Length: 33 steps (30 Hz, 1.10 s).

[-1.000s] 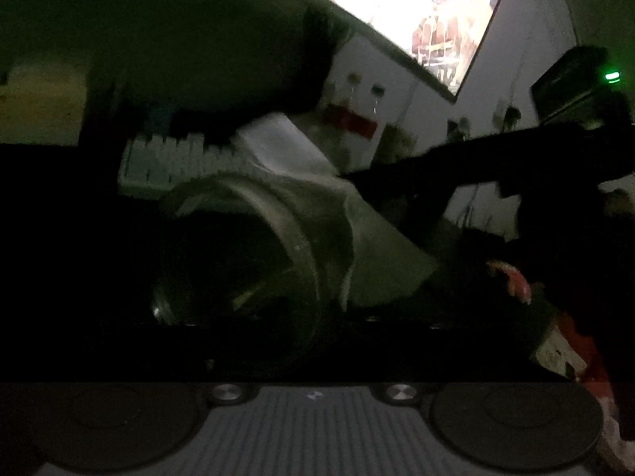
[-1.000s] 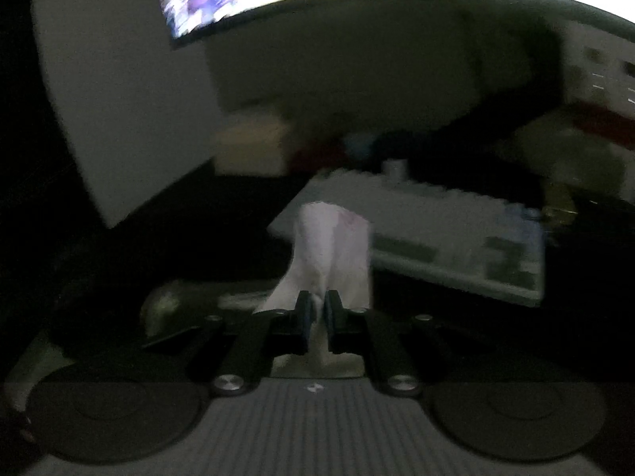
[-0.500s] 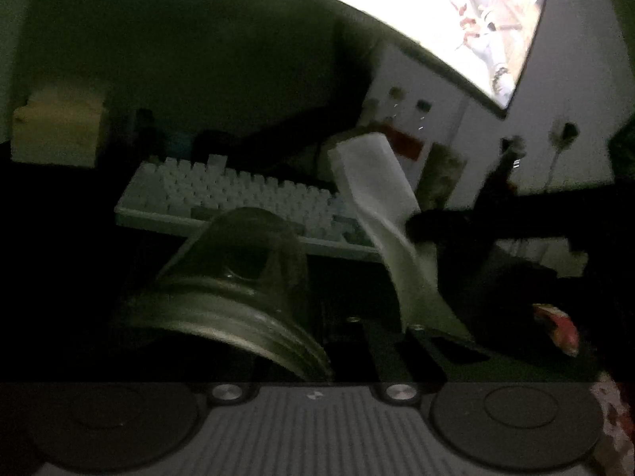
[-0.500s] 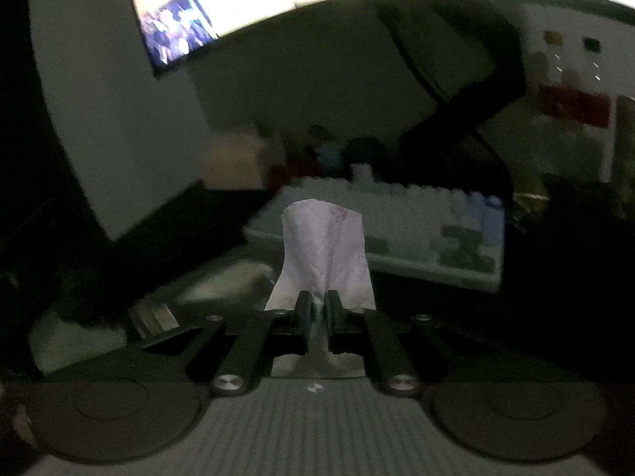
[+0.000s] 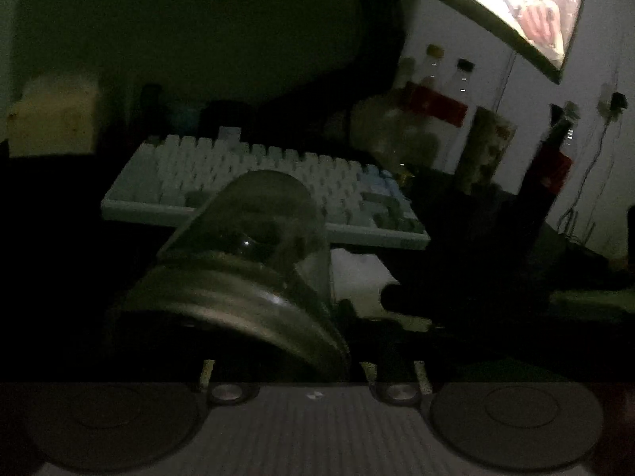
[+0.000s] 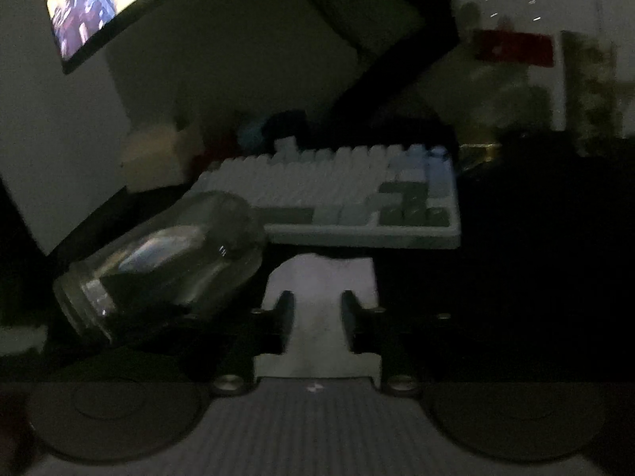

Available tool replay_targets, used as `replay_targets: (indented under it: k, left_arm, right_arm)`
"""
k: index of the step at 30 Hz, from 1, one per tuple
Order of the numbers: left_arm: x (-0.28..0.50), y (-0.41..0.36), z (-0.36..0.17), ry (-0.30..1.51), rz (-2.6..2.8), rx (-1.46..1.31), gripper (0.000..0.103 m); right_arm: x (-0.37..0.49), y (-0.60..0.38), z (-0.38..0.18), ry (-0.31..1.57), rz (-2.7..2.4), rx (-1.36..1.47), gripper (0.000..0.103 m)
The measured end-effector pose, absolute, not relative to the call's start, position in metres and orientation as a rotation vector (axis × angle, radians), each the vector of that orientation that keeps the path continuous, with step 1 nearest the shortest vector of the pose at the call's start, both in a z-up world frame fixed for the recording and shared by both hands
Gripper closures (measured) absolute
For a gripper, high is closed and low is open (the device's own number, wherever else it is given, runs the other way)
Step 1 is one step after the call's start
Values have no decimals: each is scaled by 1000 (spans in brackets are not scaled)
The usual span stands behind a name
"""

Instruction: Clean container

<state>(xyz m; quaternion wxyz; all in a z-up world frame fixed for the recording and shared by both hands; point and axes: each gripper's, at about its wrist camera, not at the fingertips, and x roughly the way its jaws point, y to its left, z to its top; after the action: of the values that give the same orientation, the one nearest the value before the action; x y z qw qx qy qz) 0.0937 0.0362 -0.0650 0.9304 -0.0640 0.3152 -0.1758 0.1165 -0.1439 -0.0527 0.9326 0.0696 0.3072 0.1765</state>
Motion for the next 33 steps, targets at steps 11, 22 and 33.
replay_targets:
  k: [11,22,33]
  left_arm:
    - [30,52,-65,661,-441,-207,0]
    - [-24,72,-44,677,-265,-75,0]
    - [-67,66,-7,637,-160,70,0]
  right_arm:
    - [37,-174,-29,437,283,287,0]
    - [-17,-145,-14,544,263,196,0]
    - [-62,-124,0,638,215,125,0]
